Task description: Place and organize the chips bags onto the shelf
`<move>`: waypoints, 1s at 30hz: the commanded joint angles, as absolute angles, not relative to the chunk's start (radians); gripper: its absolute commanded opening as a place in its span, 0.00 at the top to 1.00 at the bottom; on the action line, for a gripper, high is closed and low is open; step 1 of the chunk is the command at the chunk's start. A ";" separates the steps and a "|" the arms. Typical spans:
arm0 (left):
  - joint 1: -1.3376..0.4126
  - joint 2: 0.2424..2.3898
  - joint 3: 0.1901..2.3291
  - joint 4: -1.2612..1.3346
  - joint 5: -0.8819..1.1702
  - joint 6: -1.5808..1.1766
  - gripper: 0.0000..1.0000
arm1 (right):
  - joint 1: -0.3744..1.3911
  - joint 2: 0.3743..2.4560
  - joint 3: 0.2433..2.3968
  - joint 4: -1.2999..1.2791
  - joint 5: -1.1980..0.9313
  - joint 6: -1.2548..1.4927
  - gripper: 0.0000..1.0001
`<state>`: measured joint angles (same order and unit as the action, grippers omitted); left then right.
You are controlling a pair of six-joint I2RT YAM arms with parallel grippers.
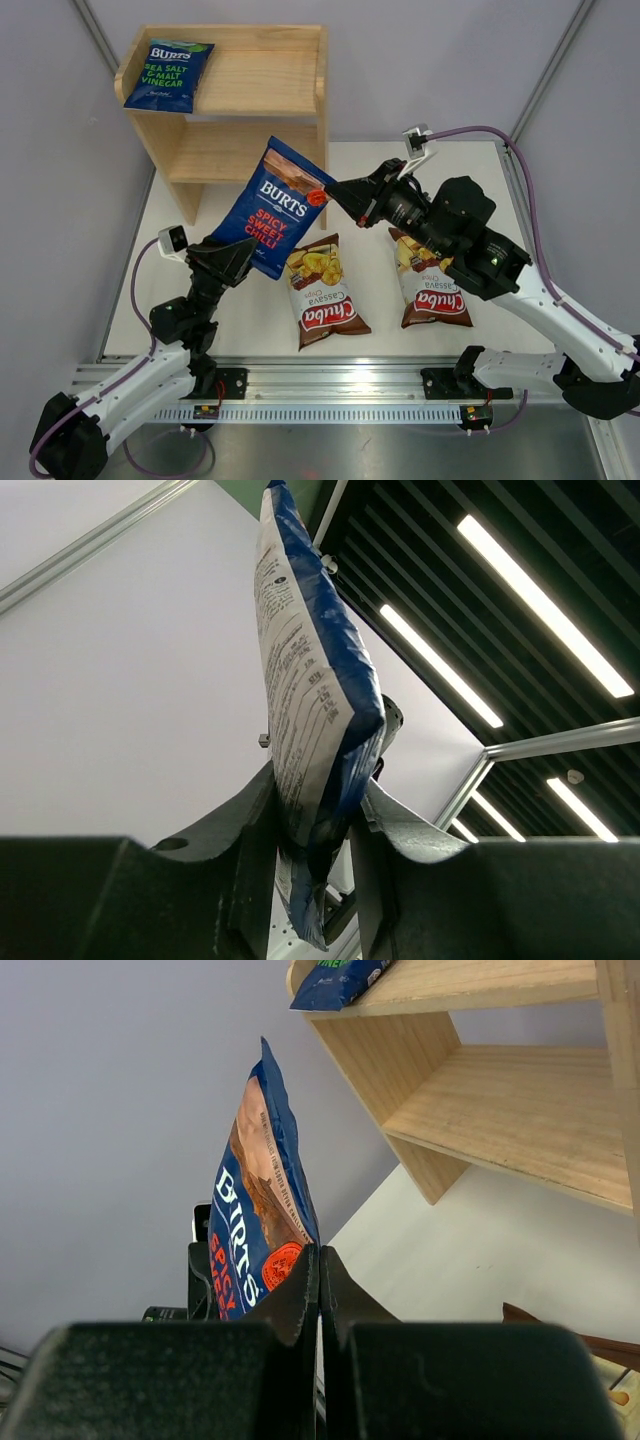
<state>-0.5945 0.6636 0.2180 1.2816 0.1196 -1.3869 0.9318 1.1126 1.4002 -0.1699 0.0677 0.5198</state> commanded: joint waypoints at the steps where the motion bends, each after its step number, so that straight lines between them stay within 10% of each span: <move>1: -0.600 0.664 0.230 1.474 0.109 -1.359 0.68 | 0.919 1.092 1.391 -0.083 0.138 0.511 1.00; 9: -0.600 0.614 0.288 1.281 0.121 -1.316 0.80 | 0.919 1.085 1.391 -0.093 0.153 0.489 0.97; 11: -0.600 0.569 0.317 1.131 0.127 -1.272 0.88 | 0.919 1.072 1.391 -0.109 0.175 0.477 0.59; 19: -0.600 0.529 0.472 0.789 0.089 -1.218 0.96 | 0.919 0.968 1.370 -0.196 0.302 0.425 0.21; 30: -0.578 0.675 0.979 0.050 -0.198 -1.218 0.97 | 0.919 0.753 1.235 -0.245 0.382 0.428 0.17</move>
